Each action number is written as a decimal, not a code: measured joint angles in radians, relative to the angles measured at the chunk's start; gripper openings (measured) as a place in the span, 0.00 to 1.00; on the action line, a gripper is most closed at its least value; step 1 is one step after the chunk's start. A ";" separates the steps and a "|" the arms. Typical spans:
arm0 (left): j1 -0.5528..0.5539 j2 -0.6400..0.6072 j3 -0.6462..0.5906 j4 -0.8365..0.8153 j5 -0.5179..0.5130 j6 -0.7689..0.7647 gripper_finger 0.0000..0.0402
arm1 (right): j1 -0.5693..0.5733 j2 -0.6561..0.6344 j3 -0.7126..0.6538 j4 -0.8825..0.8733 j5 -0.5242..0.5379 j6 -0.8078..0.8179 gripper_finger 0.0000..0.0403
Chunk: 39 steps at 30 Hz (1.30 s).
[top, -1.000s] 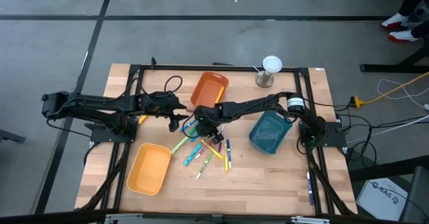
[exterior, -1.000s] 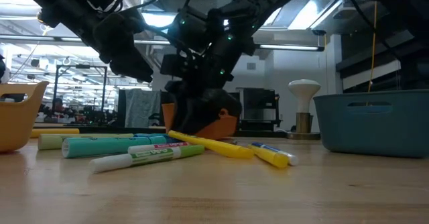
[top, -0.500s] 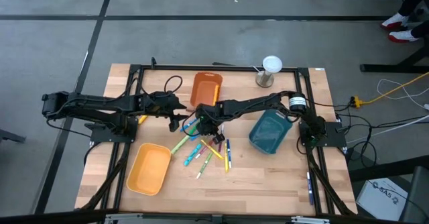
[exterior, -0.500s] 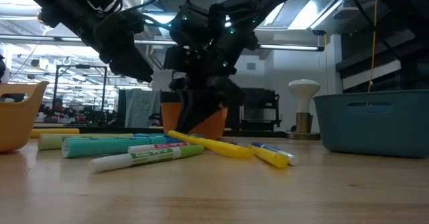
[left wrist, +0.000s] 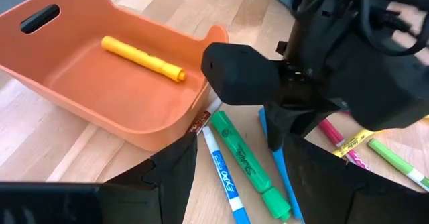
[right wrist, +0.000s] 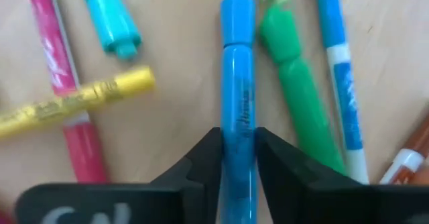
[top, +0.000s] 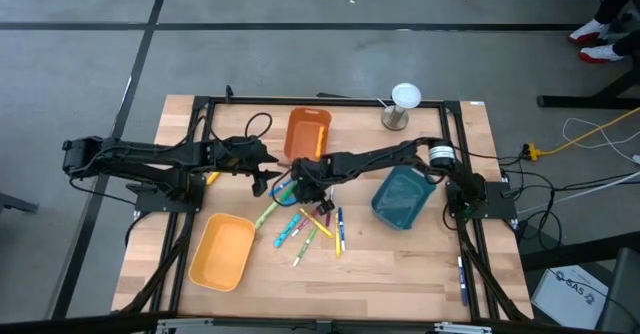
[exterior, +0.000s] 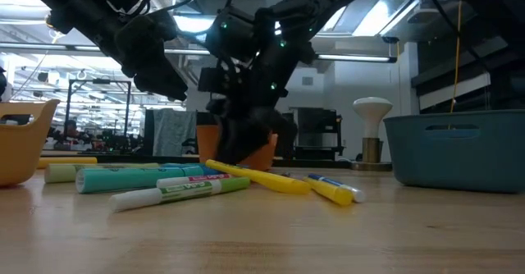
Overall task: Pick & Place Markers
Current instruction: Put the blue highlighter pen into the orange bin
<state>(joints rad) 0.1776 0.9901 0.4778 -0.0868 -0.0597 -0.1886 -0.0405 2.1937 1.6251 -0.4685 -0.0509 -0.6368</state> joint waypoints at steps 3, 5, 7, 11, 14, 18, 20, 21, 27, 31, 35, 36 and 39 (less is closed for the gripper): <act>0.000 0.000 0.000 0.000 0.000 0.000 0.53 | 0.007 0.002 -0.001 -0.001 0.014 0.010 0.34; 0.000 0.000 0.000 0.000 0.000 0.000 0.53 | 0.014 0.002 -0.001 0.003 0.043 0.011 0.40; 0.000 0.000 0.000 0.000 0.000 0.000 0.53 | 0.019 0.002 -0.001 0.003 0.065 0.011 0.45; 0.000 0.000 0.000 0.000 0.000 0.000 0.53 | 0.017 0.002 0.001 -0.019 0.049 0.038 0.47; 0.000 0.000 0.000 0.000 0.000 0.000 0.53 | 0.016 -0.001 0.002 -0.055 0.050 0.057 0.44; 0.000 0.000 0.000 0.000 0.000 0.000 0.53 | 0.016 -0.002 0.002 -0.089 0.046 0.060 0.38; 0.000 0.000 0.000 0.000 0.000 0.000 0.53 | 0.016 -0.002 0.002 -0.110 0.047 0.055 0.36; 0.000 0.000 0.000 0.000 0.000 0.000 0.53 | 0.016 -0.002 0.002 -0.120 0.047 0.050 0.34; 0.000 0.000 0.000 0.000 0.000 0.000 0.53 | 0.016 -0.003 0.002 -0.178 0.052 0.018 0.23; 0.000 0.000 0.000 0.000 0.000 0.000 0.53 | 0.016 -0.004 0.004 -0.187 0.058 0.015 0.17; 0.000 0.000 0.000 0.000 0.000 0.000 0.53 | 0.016 -0.001 0.030 -0.208 0.059 0.028 0.17; 0.000 0.000 0.000 0.000 0.000 0.000 0.53 | 0.016 0.000 0.039 -0.215 0.059 0.033 0.17; 0.000 0.000 0.000 0.000 0.000 -0.006 0.53 | 0.016 0.006 0.078 -0.248 0.060 0.059 0.18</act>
<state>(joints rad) 0.1776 0.9901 0.4778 -0.0868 -0.0593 -0.1950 -0.0246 2.1993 1.7031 -0.7169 0.0089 -0.5779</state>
